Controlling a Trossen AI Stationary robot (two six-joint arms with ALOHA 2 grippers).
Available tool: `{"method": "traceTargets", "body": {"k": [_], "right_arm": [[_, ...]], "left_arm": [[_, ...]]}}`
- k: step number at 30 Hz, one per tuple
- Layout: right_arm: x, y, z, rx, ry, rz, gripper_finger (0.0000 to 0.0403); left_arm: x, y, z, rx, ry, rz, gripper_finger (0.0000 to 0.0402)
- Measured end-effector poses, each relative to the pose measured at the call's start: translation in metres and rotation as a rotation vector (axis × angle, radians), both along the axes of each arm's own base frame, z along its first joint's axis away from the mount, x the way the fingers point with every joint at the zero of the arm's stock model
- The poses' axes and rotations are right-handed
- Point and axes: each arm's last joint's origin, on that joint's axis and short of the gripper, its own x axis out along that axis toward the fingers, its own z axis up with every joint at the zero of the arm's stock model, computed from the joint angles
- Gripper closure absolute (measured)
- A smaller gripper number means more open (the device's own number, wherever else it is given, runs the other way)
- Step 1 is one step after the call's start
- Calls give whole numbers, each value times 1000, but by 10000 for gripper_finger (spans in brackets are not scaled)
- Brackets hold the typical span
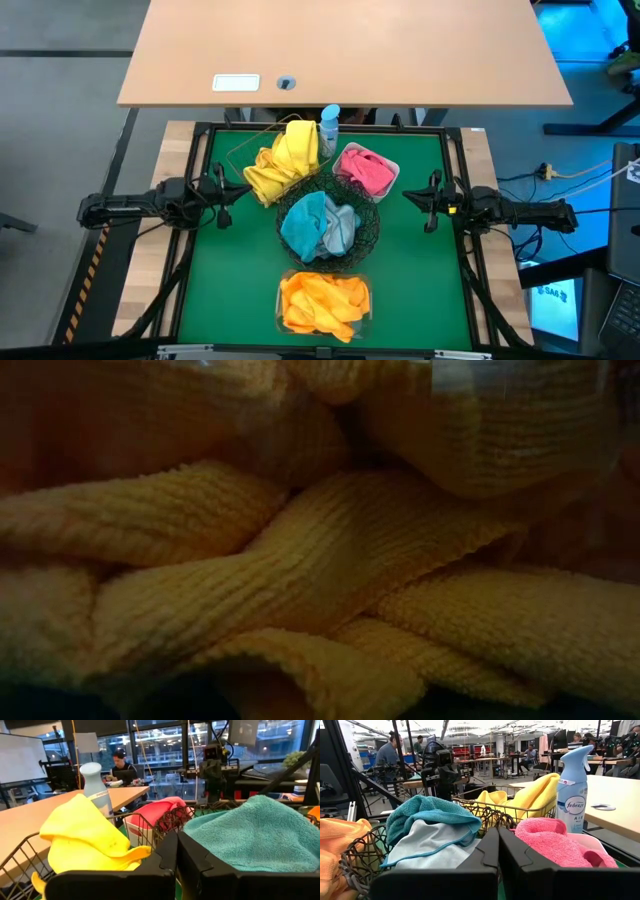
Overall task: Sort microfiber towel by color & place in baskets
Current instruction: Return to Home Position
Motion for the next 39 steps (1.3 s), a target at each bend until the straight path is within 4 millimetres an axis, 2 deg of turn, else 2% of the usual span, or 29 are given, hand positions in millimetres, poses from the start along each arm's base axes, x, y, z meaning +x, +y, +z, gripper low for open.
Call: {"method": "traceTargets", "body": {"k": [39], "right_arm": [[0,-3,0,0,0,-26,402]], "left_arm": [[0,0,0,0,2,-1,400]]}}
